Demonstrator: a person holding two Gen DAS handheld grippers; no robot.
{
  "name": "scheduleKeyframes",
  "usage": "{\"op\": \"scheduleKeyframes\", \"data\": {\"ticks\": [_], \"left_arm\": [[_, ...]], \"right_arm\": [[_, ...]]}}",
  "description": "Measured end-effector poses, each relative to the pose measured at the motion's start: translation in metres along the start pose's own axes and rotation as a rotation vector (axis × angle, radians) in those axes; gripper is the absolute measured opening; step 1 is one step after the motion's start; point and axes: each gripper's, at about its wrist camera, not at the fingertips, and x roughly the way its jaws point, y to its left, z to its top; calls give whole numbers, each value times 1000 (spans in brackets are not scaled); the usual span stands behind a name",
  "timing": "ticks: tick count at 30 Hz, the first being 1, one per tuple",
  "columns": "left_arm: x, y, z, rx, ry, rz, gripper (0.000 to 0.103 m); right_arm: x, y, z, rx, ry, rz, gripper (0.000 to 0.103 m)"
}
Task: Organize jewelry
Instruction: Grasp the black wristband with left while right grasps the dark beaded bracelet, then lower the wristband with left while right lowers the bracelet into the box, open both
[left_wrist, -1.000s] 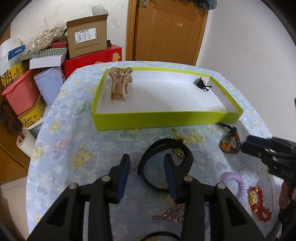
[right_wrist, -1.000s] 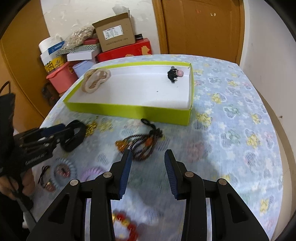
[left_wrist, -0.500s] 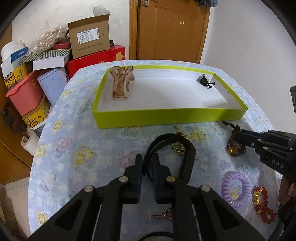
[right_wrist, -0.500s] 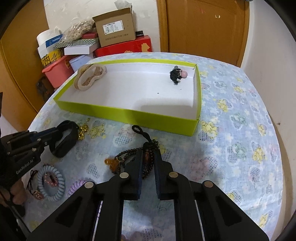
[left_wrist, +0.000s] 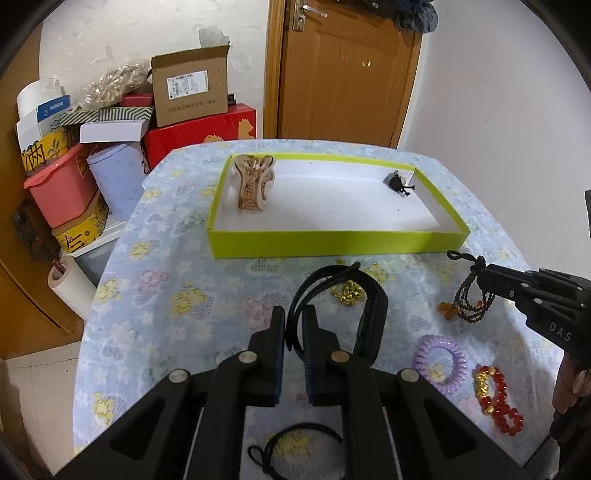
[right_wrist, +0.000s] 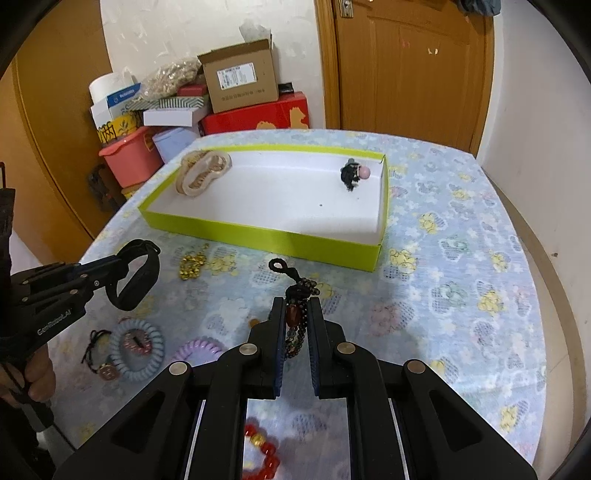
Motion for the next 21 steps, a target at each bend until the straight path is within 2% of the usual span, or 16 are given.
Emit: {"op": "scheduleKeyframes", "data": {"ticks": [9,21], "left_arm": [[-20,6,5,-32,-32,-16,9],[-3,14,35,-42,-21,-16,9]], "right_arm": [[-23,-1,3,5,-43,18,11],[-24,-4,30,-25,-80,28,11]]}}
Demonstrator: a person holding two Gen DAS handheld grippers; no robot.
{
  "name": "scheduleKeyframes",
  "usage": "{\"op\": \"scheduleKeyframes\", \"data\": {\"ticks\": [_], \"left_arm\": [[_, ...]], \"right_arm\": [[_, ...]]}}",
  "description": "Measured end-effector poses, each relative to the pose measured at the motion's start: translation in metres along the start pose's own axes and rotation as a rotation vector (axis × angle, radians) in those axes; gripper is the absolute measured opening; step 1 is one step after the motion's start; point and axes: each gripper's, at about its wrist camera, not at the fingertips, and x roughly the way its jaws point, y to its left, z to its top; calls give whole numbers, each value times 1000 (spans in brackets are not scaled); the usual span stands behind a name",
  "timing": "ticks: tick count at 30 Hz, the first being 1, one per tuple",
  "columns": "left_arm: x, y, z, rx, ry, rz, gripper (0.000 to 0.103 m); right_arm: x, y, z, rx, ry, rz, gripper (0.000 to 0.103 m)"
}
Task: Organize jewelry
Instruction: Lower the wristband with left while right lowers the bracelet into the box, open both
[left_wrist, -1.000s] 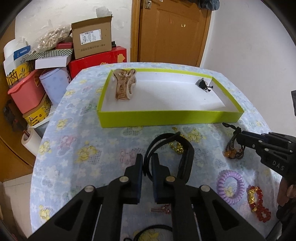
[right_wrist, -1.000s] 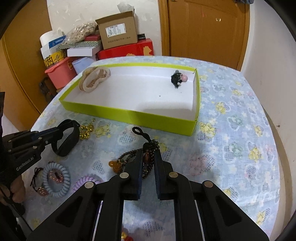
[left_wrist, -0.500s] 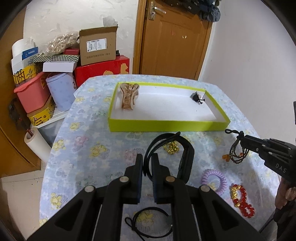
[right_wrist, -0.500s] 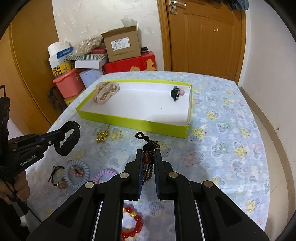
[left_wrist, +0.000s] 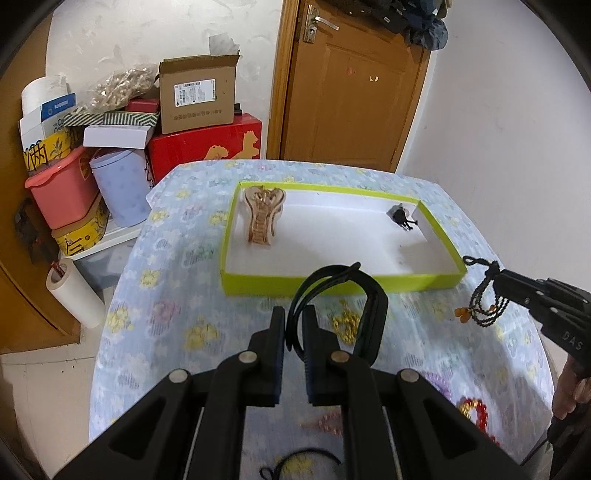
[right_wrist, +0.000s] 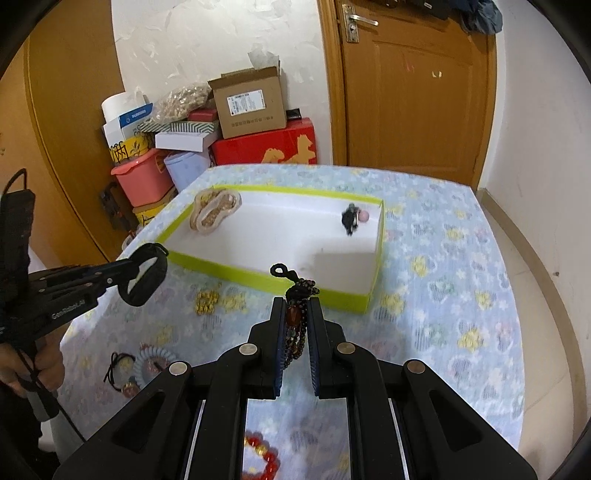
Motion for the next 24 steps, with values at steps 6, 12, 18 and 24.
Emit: {"op": "scheduleKeyframes", "data": {"ticks": [6,12,18,24], "left_arm": [[23,11,24,-17,12,9,9],[44,18,47,-17,8,17,9],[71,22,54,0,37,18,9],[89,25,50,10,74,7,9]], "right_arm": [[13,-9,25,-6,-21,-7,11],[35,-23,46,9,-23,-18,11],[62,-34,55,30,0,-28,11],[90,-44,46,49,62,-39,11]]}}
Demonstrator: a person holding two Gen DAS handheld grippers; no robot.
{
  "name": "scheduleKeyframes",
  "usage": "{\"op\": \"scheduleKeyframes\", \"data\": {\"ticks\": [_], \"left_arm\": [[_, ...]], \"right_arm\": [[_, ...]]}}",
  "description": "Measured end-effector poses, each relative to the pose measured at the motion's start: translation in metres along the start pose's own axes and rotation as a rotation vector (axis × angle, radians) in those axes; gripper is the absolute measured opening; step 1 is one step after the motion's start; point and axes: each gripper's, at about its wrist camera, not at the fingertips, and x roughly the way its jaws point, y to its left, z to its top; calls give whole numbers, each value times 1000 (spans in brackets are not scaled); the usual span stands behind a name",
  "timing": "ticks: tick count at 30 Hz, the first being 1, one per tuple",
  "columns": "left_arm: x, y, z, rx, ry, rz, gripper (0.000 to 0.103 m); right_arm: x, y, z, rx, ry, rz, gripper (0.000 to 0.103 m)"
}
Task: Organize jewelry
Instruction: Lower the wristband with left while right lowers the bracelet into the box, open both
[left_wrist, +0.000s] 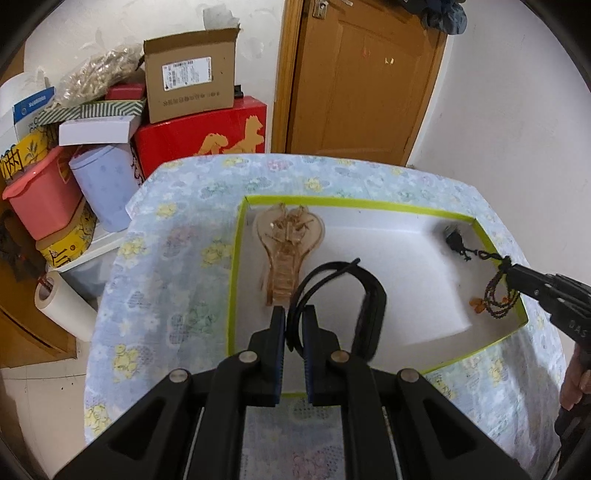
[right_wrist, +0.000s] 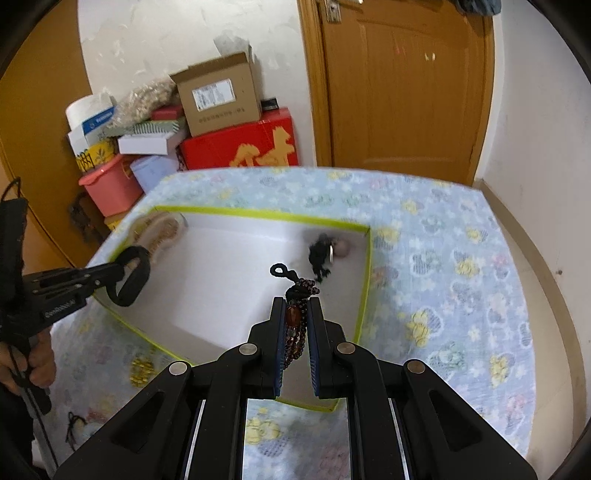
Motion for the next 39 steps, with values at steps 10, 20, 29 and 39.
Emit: {"op": "scheduleKeyframes", "data": {"ticks": [10,20,29,39], "left_arm": [[6,0,-5,28,41,-4,9],[3,6,-7,-4,30,32,10],[-10,9,-12,-24,-6,29,12],[-50,15,-25,-31,-61,35,14]], "right_arm": [[12,-3,-8,-7,42,-18,11],[15,-4,-13,-1,81,-28,12],[2,0,-19,-9,65,-31,20],[-36,11,-29,-20,8,-8,29]]}}
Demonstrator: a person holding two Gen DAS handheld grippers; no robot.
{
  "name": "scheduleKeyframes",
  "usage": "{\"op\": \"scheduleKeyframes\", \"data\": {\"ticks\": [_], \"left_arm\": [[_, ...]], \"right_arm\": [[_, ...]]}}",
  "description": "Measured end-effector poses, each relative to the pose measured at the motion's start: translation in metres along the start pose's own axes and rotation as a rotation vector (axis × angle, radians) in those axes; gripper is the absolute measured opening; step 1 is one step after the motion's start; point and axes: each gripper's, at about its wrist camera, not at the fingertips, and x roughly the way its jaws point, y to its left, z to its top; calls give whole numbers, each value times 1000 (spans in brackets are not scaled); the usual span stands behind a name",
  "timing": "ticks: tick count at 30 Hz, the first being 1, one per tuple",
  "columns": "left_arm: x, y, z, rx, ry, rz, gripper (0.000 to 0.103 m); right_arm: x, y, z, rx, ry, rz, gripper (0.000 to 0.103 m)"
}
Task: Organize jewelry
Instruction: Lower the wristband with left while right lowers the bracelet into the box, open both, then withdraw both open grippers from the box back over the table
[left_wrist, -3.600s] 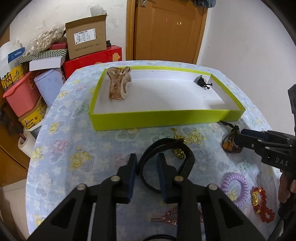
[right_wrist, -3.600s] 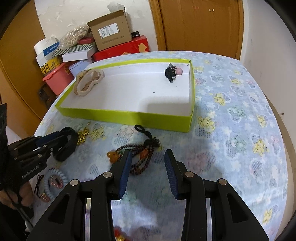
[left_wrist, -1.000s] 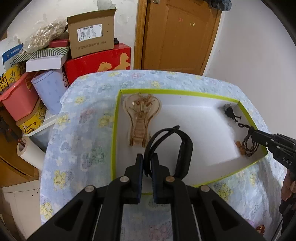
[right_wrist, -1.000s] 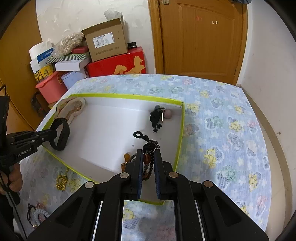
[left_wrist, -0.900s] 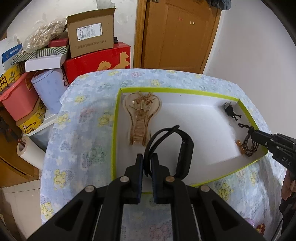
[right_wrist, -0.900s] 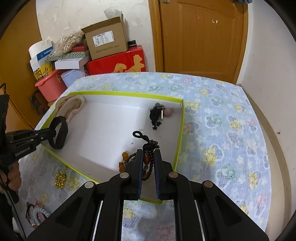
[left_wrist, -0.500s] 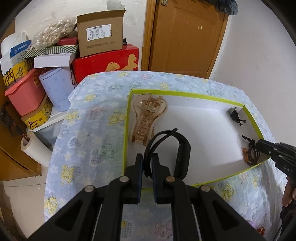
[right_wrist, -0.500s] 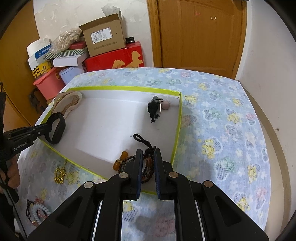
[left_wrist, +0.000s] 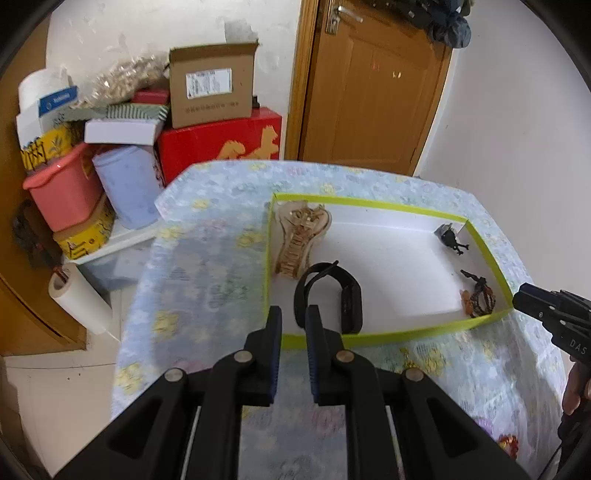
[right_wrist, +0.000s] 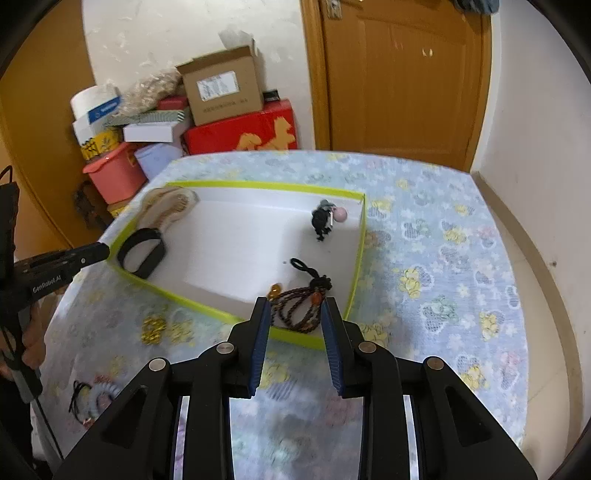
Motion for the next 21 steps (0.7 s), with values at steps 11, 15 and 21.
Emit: {"op": "scheduleKeyframes", "data": {"ticks": [11,15,21], "left_arm": [[-51,-7,-38,-2,-31,-18,14],[-66,-16,-52,11,-39,-33,14],[-87,-27,-71,30,-45,-50,14]], "right_arm": [[-48,24,-31,-13,-33,21,29],[-67,32,-47,-16,-44,28,29],[-86,41,-67,-19,-45,42,29]]}}
